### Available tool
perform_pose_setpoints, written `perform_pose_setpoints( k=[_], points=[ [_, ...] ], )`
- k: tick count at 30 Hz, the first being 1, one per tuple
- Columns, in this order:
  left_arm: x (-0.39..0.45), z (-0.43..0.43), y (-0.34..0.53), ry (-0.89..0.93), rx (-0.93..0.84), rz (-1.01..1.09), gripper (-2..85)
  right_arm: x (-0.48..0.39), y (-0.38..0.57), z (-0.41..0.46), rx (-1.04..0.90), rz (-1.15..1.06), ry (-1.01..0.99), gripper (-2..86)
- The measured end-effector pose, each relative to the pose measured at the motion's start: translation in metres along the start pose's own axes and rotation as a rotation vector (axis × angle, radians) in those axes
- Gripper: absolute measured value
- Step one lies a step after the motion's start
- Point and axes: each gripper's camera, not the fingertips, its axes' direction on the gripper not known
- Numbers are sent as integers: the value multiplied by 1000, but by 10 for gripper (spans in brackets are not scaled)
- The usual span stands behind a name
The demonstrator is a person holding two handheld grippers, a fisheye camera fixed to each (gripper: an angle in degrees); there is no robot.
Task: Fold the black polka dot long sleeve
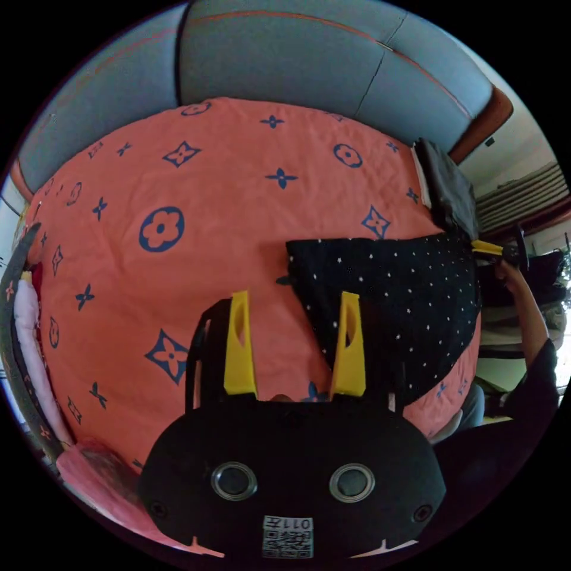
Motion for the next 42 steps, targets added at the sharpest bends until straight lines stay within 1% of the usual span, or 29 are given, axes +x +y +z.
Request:
perform_pose_setpoints(
  k=[2,4,6,7,9,11,15,19,22,24,26,27,29,31,35,38,40,41,42],
  points=[
    [-18,-7,11,37,14,-22,194,17,10,-5,8,30,-53,135],
    [-32,-17,27,176,46,-13,187,34,27,-17,64,76,-86,138],
    [-36,-28,54,348,91,50,170,48,57,-35,174,123,-135,136],
    [-33,-30,62,362,95,74,167,50,66,-38,202,130,-159,135],
    [-22,-34,97,316,135,112,160,50,103,-42,298,129,-305,132],
    [-16,-28,119,323,144,128,158,40,127,-35,346,93,-382,128],
    [-5,2,145,262,101,152,153,7,147,-1,326,36,-372,122],
    [-8,22,142,340,113,79,139,-3,137,18,334,48,-400,109],
    [-4,31,133,382,150,40,88,-6,123,27,333,51,-421,76],
    [5,34,126,329,116,71,23,-11,114,29,297,-15,-386,39],
    [9,30,123,293,73,114,9,-12,113,26,265,-49,-339,29],
    [7,25,124,256,50,128,4,-10,116,23,260,-64,-348,25],
    [-2,14,127,260,46,123,1,-8,123,17,277,-62,-385,21],
    [-6,6,132,277,39,121,0,-11,130,12,271,-66,-428,20],
    [21,-5,148,163,-30,231,5,-36,154,6,221,-84,-433,22],
    [30,2,164,180,-41,239,23,-46,165,22,163,-43,-414,32],
    [32,15,168,165,-91,210,64,-50,163,42,80,-22,-328,49],
    [31,18,170,150,-116,183,120,-48,163,47,37,-18,-322,68],
    [28,13,173,177,-119,157,156,-43,166,39,66,-2,-358,81]
  ],
)
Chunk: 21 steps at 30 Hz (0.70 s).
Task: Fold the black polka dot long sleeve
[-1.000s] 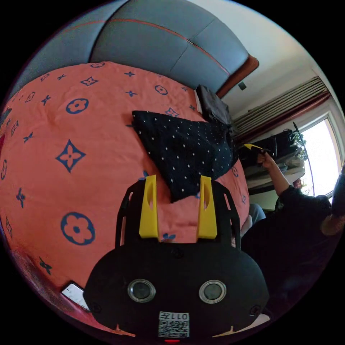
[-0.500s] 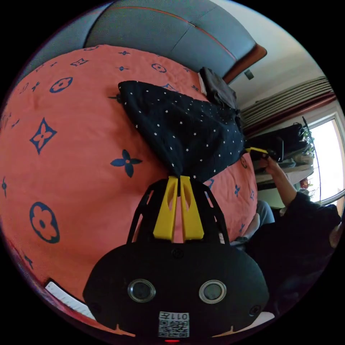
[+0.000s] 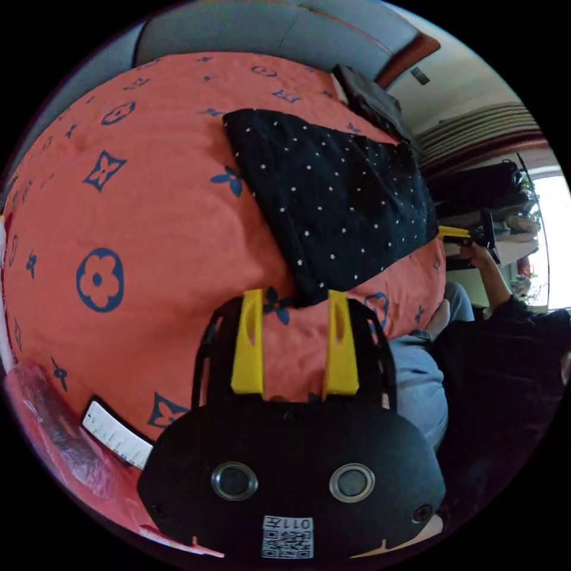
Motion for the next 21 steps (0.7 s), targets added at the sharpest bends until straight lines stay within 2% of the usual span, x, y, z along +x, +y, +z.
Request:
perform_pose_setpoints(
  k=[3,5,8,13,17,19,21],
  points=[
    [10,-41,7,-55,146,28,185,-4,-1,-37,157,8,151,84],
    [23,-64,-4,-97,229,95,168,-7,-20,-49,198,-23,225,82],
    [45,-75,-53,-185,281,161,145,-7,-74,-47,191,-85,194,86],
    [66,-43,-140,-290,170,212,140,-14,-153,-18,96,-166,229,102],
    [101,-12,-189,-382,72,376,123,-15,-190,5,10,-210,250,105],
    [111,-2,-204,-410,38,415,99,-14,-199,13,-13,-218,253,96],
    [120,9,-217,-428,16,451,27,-17,-207,21,-36,-236,265,63]
  ],
)
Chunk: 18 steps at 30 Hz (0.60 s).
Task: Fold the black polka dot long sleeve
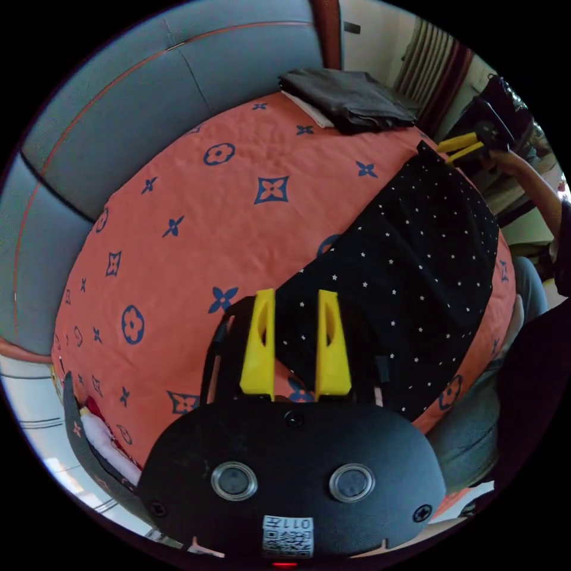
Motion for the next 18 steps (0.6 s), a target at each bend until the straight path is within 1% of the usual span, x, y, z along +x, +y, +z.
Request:
perform_pose_setpoints(
  k=[3,6,11,13,14,15,17,18],
  points=[
    [0,3,-7,7,-9,-16,7,-6,-3,6,-19,-33,44,28],
    [0,-2,-2,-54,-6,-52,1,-6,-1,8,-24,-31,69,18],
    [-3,-12,8,-82,35,-131,6,-3,2,7,13,21,58,22],
    [2,-22,8,-15,143,-118,15,-3,3,7,45,50,3,31],
    [6,-30,6,49,217,-85,31,-5,3,6,61,50,-31,43],
    [12,-36,2,74,269,-56,46,-7,3,3,79,53,-59,55],
    [22,-38,-9,65,270,2,68,-9,4,0,101,64,-57,71],
    [28,-34,-17,65,223,54,79,-10,6,-1,113,77,-42,78]
  ],
)
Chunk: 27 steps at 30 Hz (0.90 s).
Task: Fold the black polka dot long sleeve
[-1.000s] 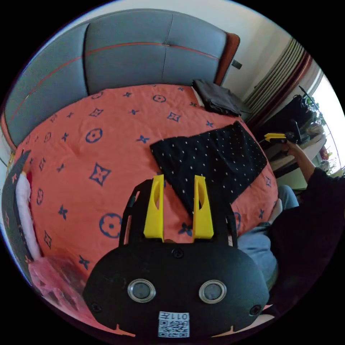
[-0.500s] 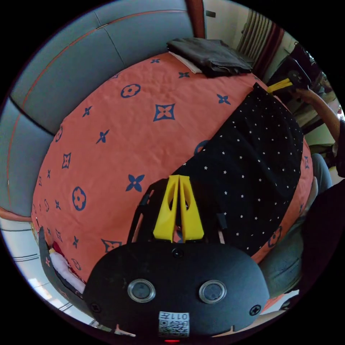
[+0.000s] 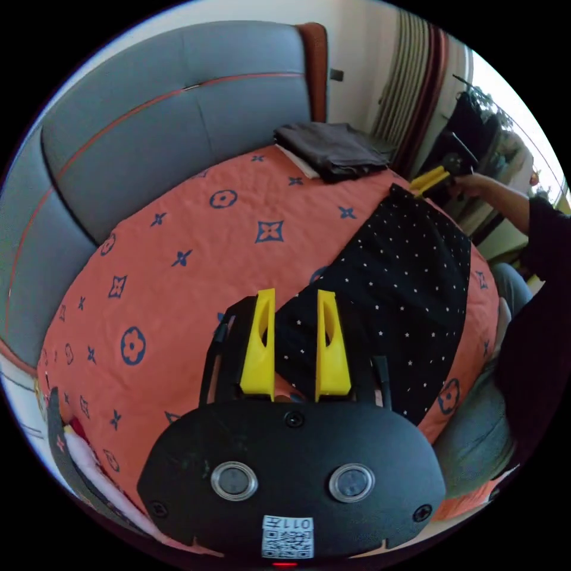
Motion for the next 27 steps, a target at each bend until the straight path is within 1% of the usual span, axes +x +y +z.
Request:
perform_pose_setpoints(
  k=[1,3,5,9,11,14,15,19,22,23,27],
  points=[
    [2,4,-4,7,-30,26,84,0,1,0,3,7,6,79],
    [10,21,-15,35,-147,99,100,4,4,1,-8,30,7,82],
    [11,29,-21,17,-193,112,111,7,7,2,-16,42,-11,81],
    [1,32,-31,6,-148,19,121,5,9,3,-25,32,-11,75],
    [3,37,-35,7,-169,28,106,3,9,4,-31,24,-14,71],
    [17,46,-42,70,-233,123,39,-3,9,8,-49,5,-6,64],
    [22,45,-44,53,-229,144,20,-5,10,10,-57,1,-2,60],
    [33,41,-47,21,-228,171,3,-10,12,16,-77,4,16,40],
    [33,36,-45,-49,-227,132,0,-16,16,23,-114,-9,56,23],
    [30,34,-43,-89,-214,84,1,-19,19,27,-137,-25,77,19],
    [17,45,-29,-45,-269,-80,7,-25,31,38,-184,-17,130,17]
  ],
)
